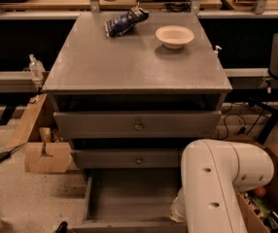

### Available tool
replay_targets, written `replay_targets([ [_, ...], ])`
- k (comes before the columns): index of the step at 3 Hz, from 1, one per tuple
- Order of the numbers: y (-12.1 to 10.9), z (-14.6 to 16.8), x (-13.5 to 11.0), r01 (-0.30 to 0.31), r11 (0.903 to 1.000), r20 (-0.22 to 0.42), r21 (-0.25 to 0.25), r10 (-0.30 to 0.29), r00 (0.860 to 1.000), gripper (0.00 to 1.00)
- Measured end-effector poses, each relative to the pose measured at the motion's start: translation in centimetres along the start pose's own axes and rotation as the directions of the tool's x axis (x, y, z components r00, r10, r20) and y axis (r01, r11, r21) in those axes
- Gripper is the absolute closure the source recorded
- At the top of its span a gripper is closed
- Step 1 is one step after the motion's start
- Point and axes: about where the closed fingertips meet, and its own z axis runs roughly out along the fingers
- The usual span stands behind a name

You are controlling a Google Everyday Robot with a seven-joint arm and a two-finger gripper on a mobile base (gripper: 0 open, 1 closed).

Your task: Open bottom drawer

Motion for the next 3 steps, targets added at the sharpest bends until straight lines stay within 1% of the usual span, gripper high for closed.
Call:
replay_targets([
  [2, -0.13, 0.07, -0.10, -0.005, 1.0000, 0.002, -0.008, 0.005, 1.000, 1.00],
  [3, -0.18, 0.07, -0.11, -0.005, 1.0000, 0.002, -0.008, 0.005, 1.000, 0.81],
])
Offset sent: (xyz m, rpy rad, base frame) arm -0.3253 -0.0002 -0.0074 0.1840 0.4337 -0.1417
